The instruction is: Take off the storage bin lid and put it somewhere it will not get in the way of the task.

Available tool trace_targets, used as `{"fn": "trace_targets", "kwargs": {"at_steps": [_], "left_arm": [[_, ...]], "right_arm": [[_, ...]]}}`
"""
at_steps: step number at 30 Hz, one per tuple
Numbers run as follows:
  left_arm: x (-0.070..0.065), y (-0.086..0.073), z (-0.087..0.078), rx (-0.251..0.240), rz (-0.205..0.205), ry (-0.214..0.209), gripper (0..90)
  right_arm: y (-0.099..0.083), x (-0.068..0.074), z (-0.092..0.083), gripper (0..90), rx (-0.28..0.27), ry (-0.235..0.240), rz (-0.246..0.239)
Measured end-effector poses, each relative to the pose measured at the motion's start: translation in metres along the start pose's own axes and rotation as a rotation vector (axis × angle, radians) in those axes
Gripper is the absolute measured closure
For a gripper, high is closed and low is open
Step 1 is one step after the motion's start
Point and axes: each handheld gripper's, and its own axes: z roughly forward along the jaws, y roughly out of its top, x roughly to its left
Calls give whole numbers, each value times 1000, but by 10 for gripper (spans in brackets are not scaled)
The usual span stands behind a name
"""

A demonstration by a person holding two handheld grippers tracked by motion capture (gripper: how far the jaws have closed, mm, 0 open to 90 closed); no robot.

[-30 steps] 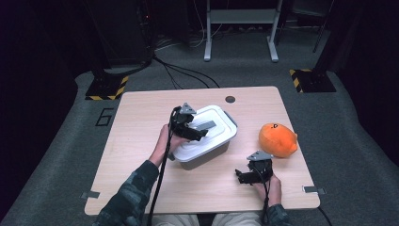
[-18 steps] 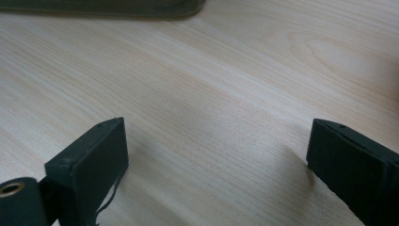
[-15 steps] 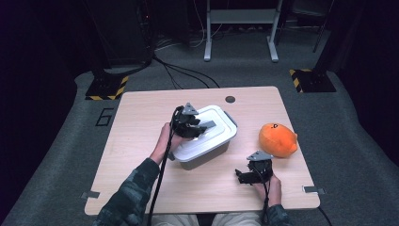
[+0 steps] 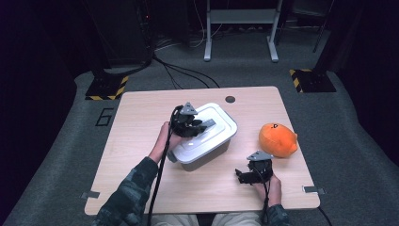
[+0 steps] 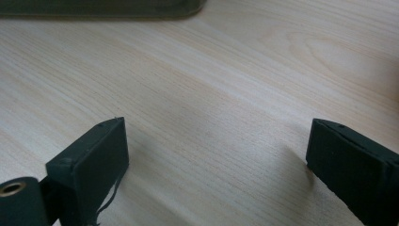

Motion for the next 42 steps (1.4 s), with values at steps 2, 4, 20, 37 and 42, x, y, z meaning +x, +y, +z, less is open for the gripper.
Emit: {"fn": "trace_targets", "kwargs": {"at_steps": [2,4,20,37,42], "left_arm": [[0,1,-2,-7,2,2,663],[-1,2,-5,-12,4,0,663],[4,11,-31,-39,-4,34,663],[19,5,-53,-47,-24,87,663],[24,2,-60,-51,-42,107,663]], "right_arm": [[0,0,0,53,0,0,0],[0,0,0,53,0,0,0],[0,0,0,54,-2,1,3],[0,-1,0,59,2,9,9],[0,-1,0,62,1,10,7]]}}
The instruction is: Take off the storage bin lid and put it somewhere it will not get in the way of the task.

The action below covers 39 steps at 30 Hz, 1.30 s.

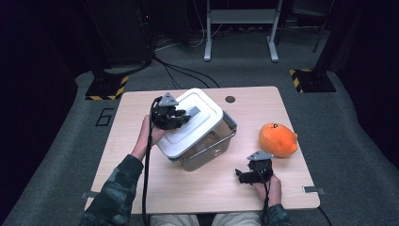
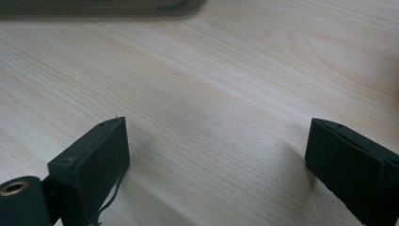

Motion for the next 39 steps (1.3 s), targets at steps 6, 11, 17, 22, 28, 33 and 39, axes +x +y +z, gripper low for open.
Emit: {"fn": "trace_targets", "kwargs": {"at_steps": [6,11,17,22,28,33,39], "left_arm": [[10,-5,-10,-11,-28,31,663],[16,-8,-16,-11,-32,51,663],[26,-15,-27,-9,-51,84,663],[35,-20,-36,-7,-61,118,663],[47,-28,-48,-14,-90,157,663],[57,-36,-57,-19,-120,188,663],[69,-47,-65,-14,-153,224,663]], "right_arm": [[0,0,0,62,0,0,0],[0,0,0,62,0,-1,1],[0,0,0,62,1,0,3],[0,1,0,62,1,0,3],[0,1,0,62,0,0,7],[0,1,0,62,1,-3,4],[0,1,0,62,1,-1,4]]}}
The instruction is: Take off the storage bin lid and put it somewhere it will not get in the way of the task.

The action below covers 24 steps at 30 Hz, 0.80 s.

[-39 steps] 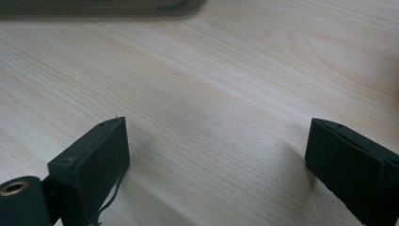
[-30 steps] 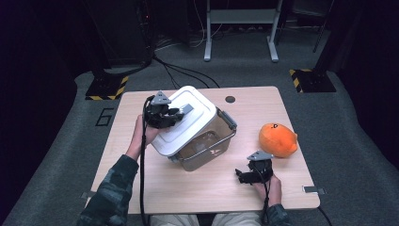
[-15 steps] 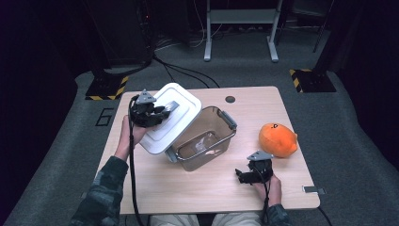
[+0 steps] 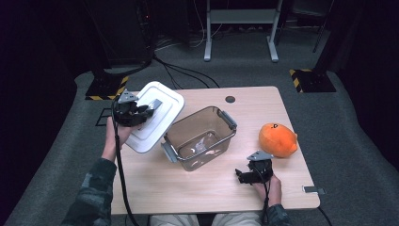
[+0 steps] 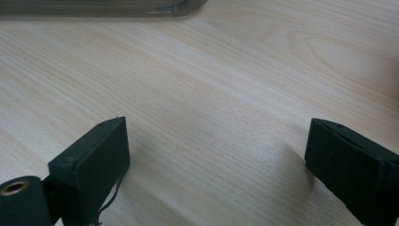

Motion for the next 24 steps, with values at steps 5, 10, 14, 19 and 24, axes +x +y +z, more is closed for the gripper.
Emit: {"fn": "trace_targets", "kwargs": {"at_steps": [5,10,14,19,24], "left_arm": [[11,-8,-2,12,-27,27,663],[21,-17,0,33,-54,53,663],[28,-24,2,52,-77,76,663],[36,-34,7,77,-111,95,663],[42,-43,13,98,-141,104,663]], "right_arm": [[0,0,0,62,0,0,1],[0,0,0,61,0,-1,-1],[0,0,0,61,0,-2,-1],[0,0,0,61,0,-1,-1],[0,0,0,62,0,-2,-1]]}}
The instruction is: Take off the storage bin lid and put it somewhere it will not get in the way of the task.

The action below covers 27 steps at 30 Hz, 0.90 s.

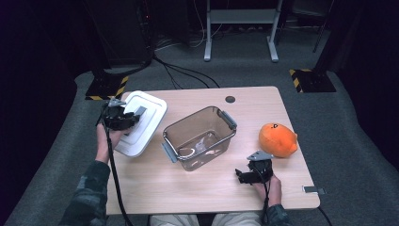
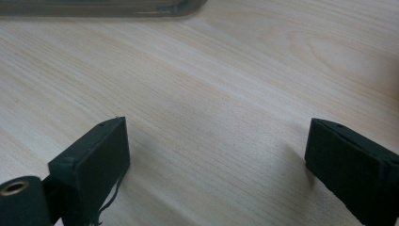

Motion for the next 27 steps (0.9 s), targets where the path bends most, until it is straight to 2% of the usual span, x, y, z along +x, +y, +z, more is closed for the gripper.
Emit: {"fn": "trace_targets", "kwargs": {"at_steps": [6,10,20,22,23,27], "left_arm": [[7,-14,14,40,-39,12,663],[12,-20,20,52,-83,10,664],[18,-28,31,86,-106,19,663],[16,-32,36,100,-96,36,663],[16,-35,39,112,-94,28,663],[17,-44,47,136,-120,23,663]], "right_arm": [[0,0,0,62,0,0,0],[0,0,0,62,1,2,1],[0,0,0,62,1,2,1],[0,0,0,62,0,2,-2],[0,-1,0,62,0,3,-2],[0,-1,0,62,1,3,-2]]}}
